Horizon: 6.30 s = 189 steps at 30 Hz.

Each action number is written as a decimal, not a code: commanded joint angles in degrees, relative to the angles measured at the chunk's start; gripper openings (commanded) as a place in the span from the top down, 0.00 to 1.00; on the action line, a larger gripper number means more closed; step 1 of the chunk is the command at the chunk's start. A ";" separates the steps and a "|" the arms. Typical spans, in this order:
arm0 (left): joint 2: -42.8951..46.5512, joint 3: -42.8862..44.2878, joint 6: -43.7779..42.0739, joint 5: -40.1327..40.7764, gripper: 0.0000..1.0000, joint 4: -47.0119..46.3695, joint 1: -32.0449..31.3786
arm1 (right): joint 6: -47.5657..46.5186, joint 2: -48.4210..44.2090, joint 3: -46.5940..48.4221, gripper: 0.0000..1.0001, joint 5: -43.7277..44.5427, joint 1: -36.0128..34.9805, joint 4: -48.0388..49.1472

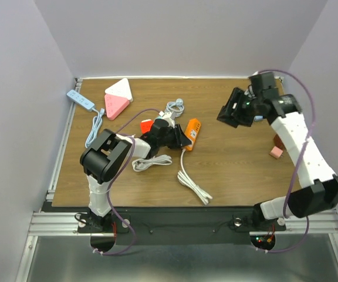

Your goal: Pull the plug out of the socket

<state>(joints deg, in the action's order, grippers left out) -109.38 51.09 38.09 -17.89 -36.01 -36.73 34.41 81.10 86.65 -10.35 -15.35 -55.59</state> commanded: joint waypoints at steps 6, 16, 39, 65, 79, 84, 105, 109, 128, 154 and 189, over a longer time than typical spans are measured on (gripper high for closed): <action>-2.50 -2.22 -2.67 8.93 1.00 15.36 3.07 | -2.42 -2.44 4.06 1.00 -0.02 1.38 -5.67; 5.57 -2.05 -2.14 3.92 1.00 14.65 1.32 | -1.64 2.38 -6.75 1.00 19.03 1.55 5.32; 25.35 6.56 -4.68 0.40 1.00 25.19 -1.59 | 4.52 29.19 -1.67 0.48 53.77 14.29 9.80; 41.35 39.51 -10.63 -14.83 1.00 61.81 28.98 | -4.62 14.09 -4.38 0.00 29.70 14.74 7.87; 30.12 32.68 -25.16 15.25 1.00 60.37 41.21 | -11.46 6.70 -1.85 0.00 1.58 8.42 11.56; 23.79 26.79 -27.36 11.31 1.00 54.56 43.76 | -14.37 9.25 0.53 0.00 -2.21 -2.12 11.56; 9.45 29.16 -26.40 9.63 0.19 48.05 47.01 | -13.67 39.48 31.97 0.00 7.35 -27.97 13.85; 12.61 27.66 -24.82 11.20 0.04 49.19 47.01 | -13.94 44.83 38.58 0.00 10.00 -29.46 13.93; 45.38 6.66 -14.53 -2.58 0.04 44.71 46.93 | -11.31 60.31 53.27 0.00 23.79 -36.06 14.81; 48.48 -6.97 -14.36 -9.18 0.07 40.85 32.47 | 6.00 46.89 33.34 1.00 25.04 -29.48 17.36; 20.71 -5.91 -6.18 -2.23 0.12 12.03 2.28 | 26.67 13.82 -8.34 1.00 8.15 -21.91 28.26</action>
<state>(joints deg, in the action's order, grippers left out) -87.99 44.58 32.49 -20.32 -19.14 -33.82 58.81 98.91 76.86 0.78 -36.88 -32.12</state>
